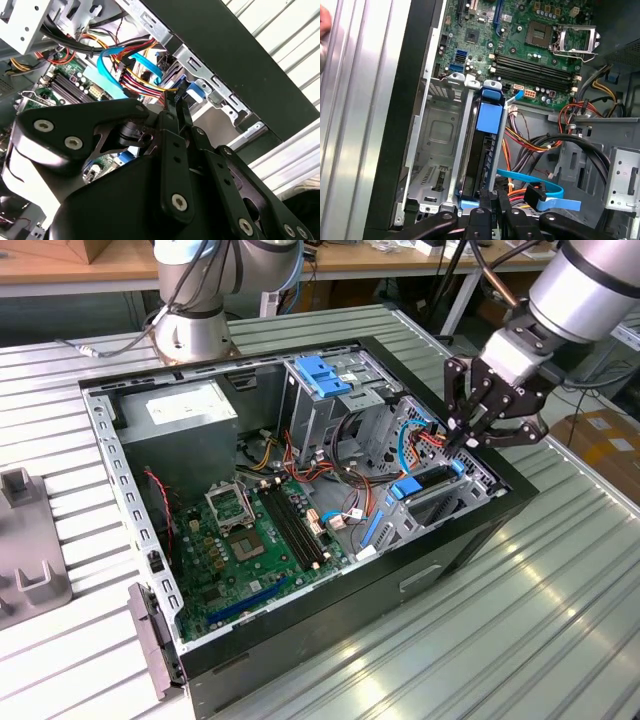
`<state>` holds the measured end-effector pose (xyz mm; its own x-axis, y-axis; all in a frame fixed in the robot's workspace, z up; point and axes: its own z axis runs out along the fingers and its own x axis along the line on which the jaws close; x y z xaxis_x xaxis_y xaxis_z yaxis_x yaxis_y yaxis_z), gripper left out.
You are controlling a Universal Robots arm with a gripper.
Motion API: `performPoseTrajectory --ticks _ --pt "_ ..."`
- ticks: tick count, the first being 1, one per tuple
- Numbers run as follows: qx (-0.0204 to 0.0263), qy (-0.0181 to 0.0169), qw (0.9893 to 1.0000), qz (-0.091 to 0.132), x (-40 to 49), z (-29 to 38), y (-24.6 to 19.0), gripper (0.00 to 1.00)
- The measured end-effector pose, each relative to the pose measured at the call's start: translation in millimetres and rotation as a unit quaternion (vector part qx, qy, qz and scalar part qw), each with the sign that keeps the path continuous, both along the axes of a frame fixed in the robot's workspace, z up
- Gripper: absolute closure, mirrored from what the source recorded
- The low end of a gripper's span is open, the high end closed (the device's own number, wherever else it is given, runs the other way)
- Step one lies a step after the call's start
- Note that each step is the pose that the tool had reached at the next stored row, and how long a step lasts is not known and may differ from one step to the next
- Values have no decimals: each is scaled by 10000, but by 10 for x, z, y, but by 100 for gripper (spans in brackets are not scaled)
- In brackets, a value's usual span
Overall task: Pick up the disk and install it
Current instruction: 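Insert the first disk wire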
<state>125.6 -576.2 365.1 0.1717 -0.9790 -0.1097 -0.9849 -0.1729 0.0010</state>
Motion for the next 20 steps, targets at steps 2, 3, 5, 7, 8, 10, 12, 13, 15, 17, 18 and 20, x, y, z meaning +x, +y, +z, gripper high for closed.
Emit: performPoseTrajectory --ticks 2,3,5,7,8,10,12,13,15,17,18,20 --pt "1 0 10000 -89 -12 0 0 83" --pt "1 0 9999 -126 -17 0 0 83" --pt "1 0 9998 -204 -26 0 0 83" --pt "2 0 9997 -261 -34 0 0 83" --pt "2 0 9996 -294 -38 0 0 83" --pt "3 0 9992 -390 -50 0 0 83" --pt "3 0 9988 -493 -64 0 0 83" --pt "4 0 9985 -542 -70 0 0 83" --pt "4 0 9982 -600 -78 0 0 83" --pt "5 0 9979 -653 -85 0 0 83" --pt "5 0 9977 -678 -89 0 0 83" --pt "5 0 9974 -726 -97 0 0 83"
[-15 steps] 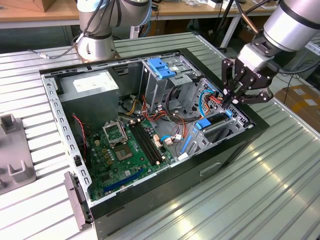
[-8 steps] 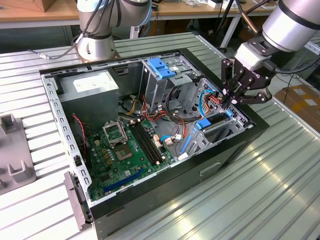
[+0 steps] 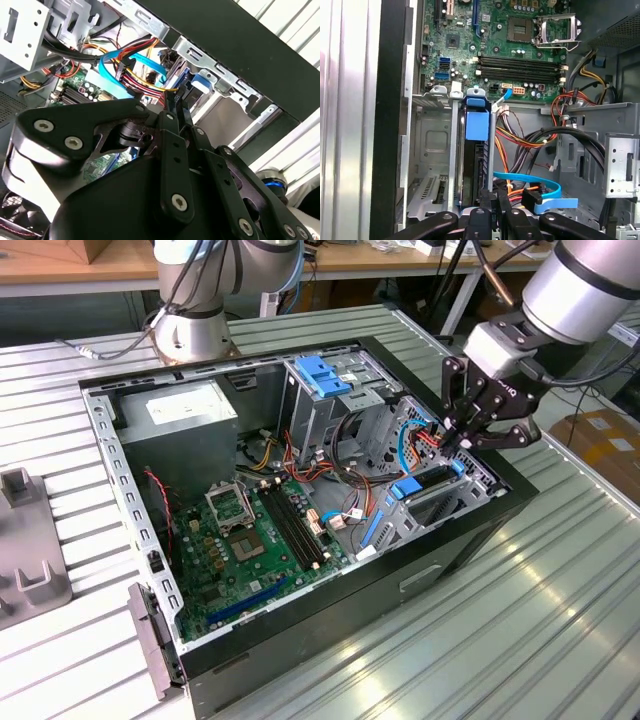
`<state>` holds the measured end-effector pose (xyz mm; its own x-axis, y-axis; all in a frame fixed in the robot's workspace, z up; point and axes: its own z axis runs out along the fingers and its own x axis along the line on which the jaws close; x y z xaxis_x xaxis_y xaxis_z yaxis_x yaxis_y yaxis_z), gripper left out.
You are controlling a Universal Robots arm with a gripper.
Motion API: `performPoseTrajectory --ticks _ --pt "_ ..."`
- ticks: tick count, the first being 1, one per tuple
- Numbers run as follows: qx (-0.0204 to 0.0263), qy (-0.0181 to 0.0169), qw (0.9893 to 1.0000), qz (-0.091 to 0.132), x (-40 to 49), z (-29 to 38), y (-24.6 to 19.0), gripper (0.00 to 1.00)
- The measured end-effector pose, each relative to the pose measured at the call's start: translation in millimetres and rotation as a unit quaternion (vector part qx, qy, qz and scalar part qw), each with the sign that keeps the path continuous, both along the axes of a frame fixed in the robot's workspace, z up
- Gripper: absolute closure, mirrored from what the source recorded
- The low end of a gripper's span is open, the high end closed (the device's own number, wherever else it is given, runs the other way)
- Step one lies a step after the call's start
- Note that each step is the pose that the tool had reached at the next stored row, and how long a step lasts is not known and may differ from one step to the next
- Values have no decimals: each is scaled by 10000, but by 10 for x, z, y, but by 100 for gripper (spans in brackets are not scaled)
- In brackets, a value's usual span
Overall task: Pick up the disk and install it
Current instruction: 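Insert the first disk wire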
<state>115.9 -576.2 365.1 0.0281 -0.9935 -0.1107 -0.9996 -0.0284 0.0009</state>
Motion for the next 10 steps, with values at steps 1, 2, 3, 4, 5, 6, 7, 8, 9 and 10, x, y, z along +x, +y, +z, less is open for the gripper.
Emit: performPoseTrajectory --ticks 1,2,3,4,5,6,7,8,9,10 --pt "0 0 10000 -28 -5 0 0 83" --pt "1 0 10000 -62 -10 0 0 83" --pt "1 0 10000 -82 -14 0 0 83" --pt "1 0 9999 -127 -21 0 0 83" --pt "2 0 9998 -174 -28 0 0 83" --pt "2 0 9998 -211 -34 0 0 83" --pt "2 0 9997 -236 -38 0 0 83" --pt "2 0 9997 -258 -41 0 0 83" --pt "2 0 9996 -283 -46 0 0 83" --pt "2 0 9995 -310 -50 0 0 83"
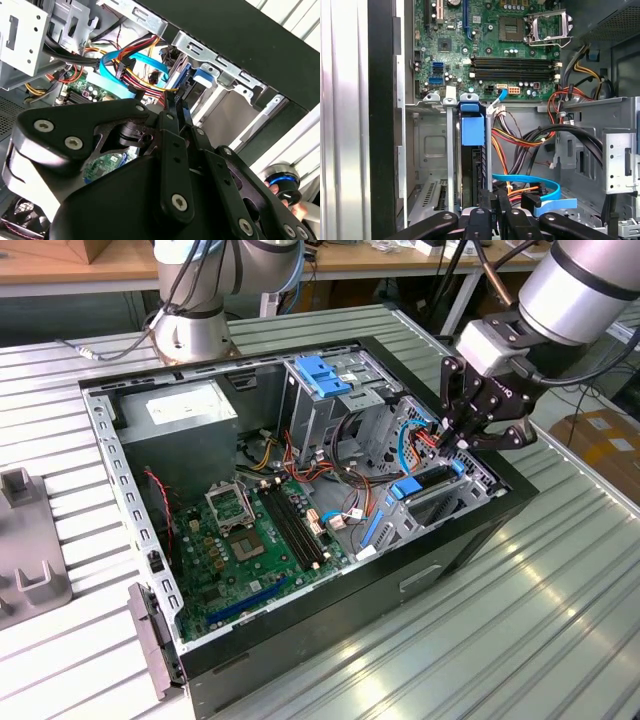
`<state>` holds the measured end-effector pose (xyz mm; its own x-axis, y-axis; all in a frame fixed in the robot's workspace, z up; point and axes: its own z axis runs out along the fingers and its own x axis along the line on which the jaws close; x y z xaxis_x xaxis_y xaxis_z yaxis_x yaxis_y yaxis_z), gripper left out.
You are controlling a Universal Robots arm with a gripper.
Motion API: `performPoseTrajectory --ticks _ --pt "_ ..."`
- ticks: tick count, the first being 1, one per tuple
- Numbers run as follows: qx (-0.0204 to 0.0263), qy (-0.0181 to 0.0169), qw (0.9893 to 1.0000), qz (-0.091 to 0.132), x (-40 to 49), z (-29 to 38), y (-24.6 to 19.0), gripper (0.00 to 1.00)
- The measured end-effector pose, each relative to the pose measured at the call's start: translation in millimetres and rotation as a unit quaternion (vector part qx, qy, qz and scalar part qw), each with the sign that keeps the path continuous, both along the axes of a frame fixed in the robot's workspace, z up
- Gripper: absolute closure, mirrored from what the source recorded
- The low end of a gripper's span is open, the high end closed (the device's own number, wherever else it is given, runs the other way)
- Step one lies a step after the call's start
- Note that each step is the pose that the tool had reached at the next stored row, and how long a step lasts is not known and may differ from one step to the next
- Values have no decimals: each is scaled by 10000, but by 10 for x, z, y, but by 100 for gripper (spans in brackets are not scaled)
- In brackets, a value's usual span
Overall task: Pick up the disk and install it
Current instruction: 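Insert the first disk wire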
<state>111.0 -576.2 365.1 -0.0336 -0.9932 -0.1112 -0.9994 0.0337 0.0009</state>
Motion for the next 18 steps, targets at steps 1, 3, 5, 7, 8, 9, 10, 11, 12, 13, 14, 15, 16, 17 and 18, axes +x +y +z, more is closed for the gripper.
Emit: performPoseTrajectory --ticks 1,3,5,7,8,9,10,11,12,13,14,15,16,17,18 --pt "0 0 10000 -35 -6 0 0 83" --pt "1 0 10000 -100 -17 0 0 83" --pt "1 0 9999 -155 -28 0 0 83" --pt "2 0 9997 -233 -42 0 0 83" --pt "2 0 9997 -252 -46 0 0 83" --pt "2 0 9996 -282 -51 0 0 83" --pt "3 0 9995 -308 -55 0 0 83" --pt "3 0 9994 -348 -59 0 0 83" --pt "3 0 9993 -379 -62 0 0 83" --pt "2 0 9991 -436 -66 0 0 83" --pt "3 0 9988 -493 -70 0 0 83" --pt "3 0 9982 -598 -82 -1 0 83" --pt "3 0 9978 -661 -89 -2 0 83" --pt "3 0 9975 -707 -94 -2 0 83" --pt "3 0 9973 -736 -97 -3 0 83"
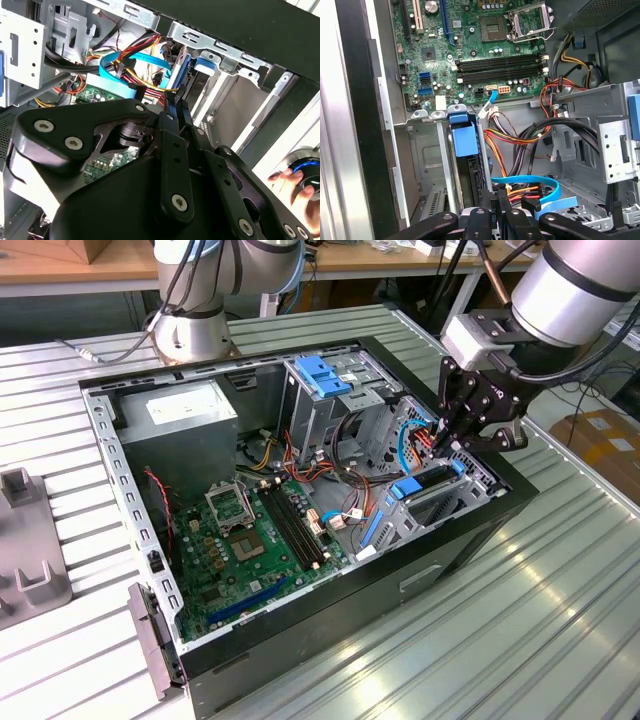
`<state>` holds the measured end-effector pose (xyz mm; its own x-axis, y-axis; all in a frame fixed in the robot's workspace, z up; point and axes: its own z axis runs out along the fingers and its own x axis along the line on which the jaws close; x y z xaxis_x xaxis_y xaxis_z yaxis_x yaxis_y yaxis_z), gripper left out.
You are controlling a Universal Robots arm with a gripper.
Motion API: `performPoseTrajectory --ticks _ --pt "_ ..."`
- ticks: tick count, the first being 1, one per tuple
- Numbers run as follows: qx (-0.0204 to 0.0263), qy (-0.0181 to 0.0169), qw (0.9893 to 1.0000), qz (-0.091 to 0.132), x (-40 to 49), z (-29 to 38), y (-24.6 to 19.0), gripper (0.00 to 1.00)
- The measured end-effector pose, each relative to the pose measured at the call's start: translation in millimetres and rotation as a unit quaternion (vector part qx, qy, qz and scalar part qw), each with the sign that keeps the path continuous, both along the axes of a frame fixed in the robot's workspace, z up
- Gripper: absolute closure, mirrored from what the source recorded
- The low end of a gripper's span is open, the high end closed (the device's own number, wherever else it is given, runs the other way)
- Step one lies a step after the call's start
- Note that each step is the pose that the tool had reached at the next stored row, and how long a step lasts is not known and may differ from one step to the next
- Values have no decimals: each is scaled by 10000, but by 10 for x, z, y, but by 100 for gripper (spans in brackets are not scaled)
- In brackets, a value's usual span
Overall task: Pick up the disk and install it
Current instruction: 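Insert the first disk wire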
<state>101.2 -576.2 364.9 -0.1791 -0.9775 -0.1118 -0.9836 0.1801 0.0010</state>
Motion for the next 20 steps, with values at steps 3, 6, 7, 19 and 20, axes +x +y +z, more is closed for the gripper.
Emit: performPoseTrajectory --ticks 3,6,7,19,20 --pt "0 0 9999 -138 -14 0 0 83" --pt "0 0 9996 -267 -27 0 0 83" --pt "-1 0 9997 -257 -27 0 0 83" --pt "-1 0 9997 253 -22 -8 1 83" --pt "0 0 9997 253 -21 -12 1 83"
